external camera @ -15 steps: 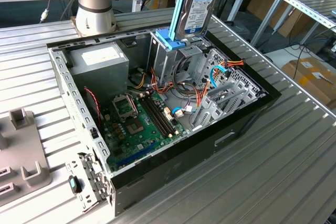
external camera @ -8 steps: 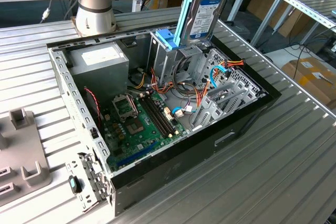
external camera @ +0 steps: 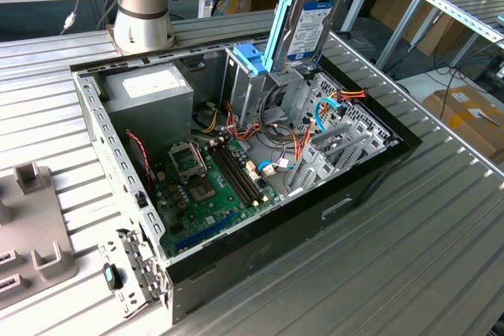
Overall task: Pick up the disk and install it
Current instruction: 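Pick up the disk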
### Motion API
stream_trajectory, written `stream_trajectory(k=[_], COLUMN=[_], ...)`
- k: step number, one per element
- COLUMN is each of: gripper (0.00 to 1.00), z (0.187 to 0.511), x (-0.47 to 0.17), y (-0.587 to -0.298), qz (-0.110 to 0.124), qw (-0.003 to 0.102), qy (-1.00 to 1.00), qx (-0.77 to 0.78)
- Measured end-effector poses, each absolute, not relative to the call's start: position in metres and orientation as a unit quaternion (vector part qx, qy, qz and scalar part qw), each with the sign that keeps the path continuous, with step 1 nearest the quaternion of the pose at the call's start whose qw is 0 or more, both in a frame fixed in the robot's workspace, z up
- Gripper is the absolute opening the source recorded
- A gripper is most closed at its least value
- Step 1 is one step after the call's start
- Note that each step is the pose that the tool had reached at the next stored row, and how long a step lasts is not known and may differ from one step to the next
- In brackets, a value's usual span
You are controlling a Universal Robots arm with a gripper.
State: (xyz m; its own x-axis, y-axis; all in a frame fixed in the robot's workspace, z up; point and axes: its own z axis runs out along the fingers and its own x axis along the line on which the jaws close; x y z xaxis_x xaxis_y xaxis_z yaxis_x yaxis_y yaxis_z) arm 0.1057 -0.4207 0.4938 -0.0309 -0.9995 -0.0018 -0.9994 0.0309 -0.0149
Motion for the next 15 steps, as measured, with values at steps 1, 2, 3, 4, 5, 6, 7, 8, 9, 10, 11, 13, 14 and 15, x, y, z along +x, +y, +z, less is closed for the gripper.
stream_trajectory(k=[1,2,3,4,5,6,7,8,9,10,11,13,14,15], gripper=[0.35,0.35,0.35,0.35,0.35,0.35,0.35,0.35,0.35,0.35,0.35,0.35,0.35,0.35], z=[0.494,0.494,0.494,0.494,0.494,0.494,0.494,0.494,0.494,0.494,0.494,0.494,0.494,0.494], x=[0.106,0.106,0.106,0.106,0.106,0.106,0.106,0.106,0.106,0.106,0.106,0.106,0.106,0.106], y=[-0.421,-0.421,-0.421,-0.421,-0.421,-0.421,-0.421,-0.421,-0.422,-0.422,-0.424,-0.429,-0.431,-0.432], qz=[-0.005,-0.005,-0.005,-0.005,-0.005,-0.005,-0.005,-0.005,-0.005,-0.005,-0.005,-0.005,-0.005,-0.005], qw=[0.006,0.006,0.006,0.006,0.006,0.006,0.006,0.006,0.006,0.006,0.006,0.006,0.006,0.006], qy=[0.718,0.718,0.718,0.718,0.718,0.718,0.718,0.718,0.718,0.718,0.718,0.718,0.718,0.718], qx=[-0.696,-0.696,-0.696,-0.696,-0.696,-0.696,-0.696,-0.696,-0.696,-0.696,-0.696,-0.696,-0.696,-0.696])
